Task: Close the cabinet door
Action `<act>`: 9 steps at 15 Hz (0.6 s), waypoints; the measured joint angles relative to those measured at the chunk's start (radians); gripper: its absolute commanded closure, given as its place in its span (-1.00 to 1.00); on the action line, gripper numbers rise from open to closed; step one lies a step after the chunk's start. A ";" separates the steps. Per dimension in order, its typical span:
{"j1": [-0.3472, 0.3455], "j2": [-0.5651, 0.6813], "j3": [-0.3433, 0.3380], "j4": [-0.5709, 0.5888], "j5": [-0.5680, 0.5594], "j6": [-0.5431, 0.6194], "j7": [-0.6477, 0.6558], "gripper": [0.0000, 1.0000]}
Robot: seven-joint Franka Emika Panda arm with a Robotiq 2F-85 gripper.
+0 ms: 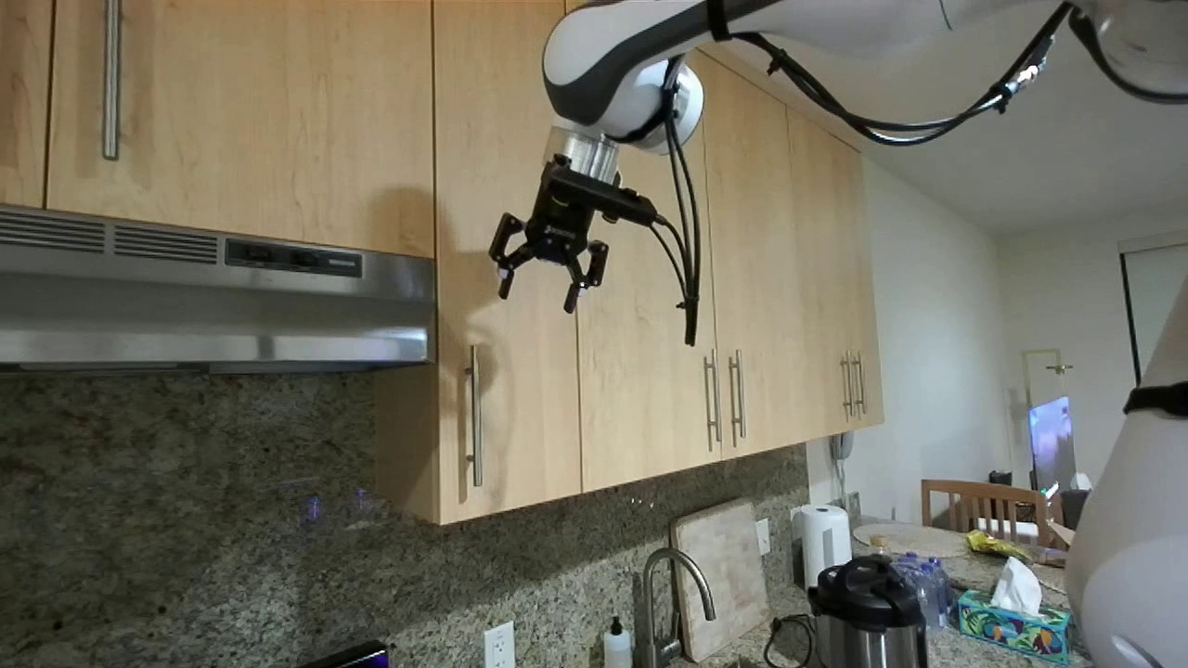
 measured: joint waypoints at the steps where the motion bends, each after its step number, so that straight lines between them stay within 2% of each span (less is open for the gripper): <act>1: 0.000 -0.014 -0.006 -0.025 0.009 -0.010 0.000 -1.00; 9: -0.025 -0.110 -0.048 -0.217 0.019 -0.057 -0.007 -1.00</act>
